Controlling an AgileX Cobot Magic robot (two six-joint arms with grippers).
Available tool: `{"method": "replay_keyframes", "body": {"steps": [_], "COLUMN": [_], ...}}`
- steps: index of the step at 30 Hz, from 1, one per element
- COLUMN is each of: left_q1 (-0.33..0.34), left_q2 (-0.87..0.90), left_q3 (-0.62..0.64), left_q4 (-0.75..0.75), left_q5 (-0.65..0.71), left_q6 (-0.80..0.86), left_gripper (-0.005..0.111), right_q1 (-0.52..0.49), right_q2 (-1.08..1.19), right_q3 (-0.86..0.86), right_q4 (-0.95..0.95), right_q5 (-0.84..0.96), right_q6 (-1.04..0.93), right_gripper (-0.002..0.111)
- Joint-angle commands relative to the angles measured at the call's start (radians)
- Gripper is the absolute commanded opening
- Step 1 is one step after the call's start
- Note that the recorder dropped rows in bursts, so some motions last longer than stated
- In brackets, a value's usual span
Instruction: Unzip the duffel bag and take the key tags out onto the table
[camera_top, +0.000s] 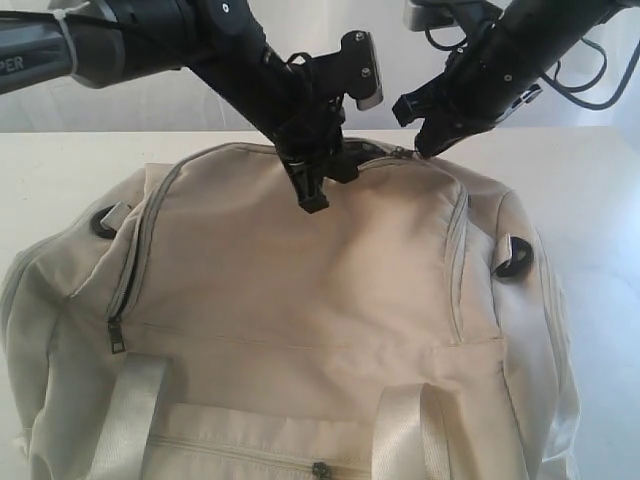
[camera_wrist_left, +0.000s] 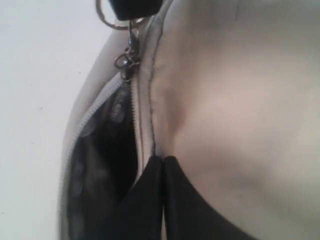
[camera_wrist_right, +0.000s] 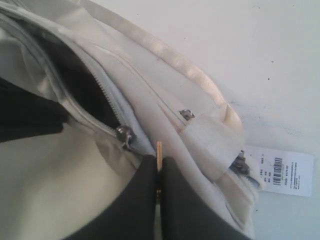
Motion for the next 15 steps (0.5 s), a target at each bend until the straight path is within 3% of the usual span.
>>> {"method": "replay_keyframes", "body": {"steps": [1, 5, 15], "left_q1": [-0.004, -0.004, -0.004], "left_q2": [-0.046, -0.056, -0.06], "left_q3": [-0.006, -0.006, -0.006], "left_q4": [0.129, 0.239, 0.273], "left_q5": [0.031, 0.046, 0.071], "left_q6": [-0.119, -0.209, -0.232], "left_gripper": [0.0, 0.0, 0.0], "right_q1": [-0.011, -0.011, -0.011], "right_q2": [-0.012, -0.018, -0.106], "right_q3": [0.03, 0.03, 0.03], "right_q4": [-0.012, -0.026, -0.129], "right_q5": [-0.028, -0.02, -0.009], "right_q6": [-0.014, -0.014, 0.036], "right_gripper": [0.0, 0.0, 0.0]}}
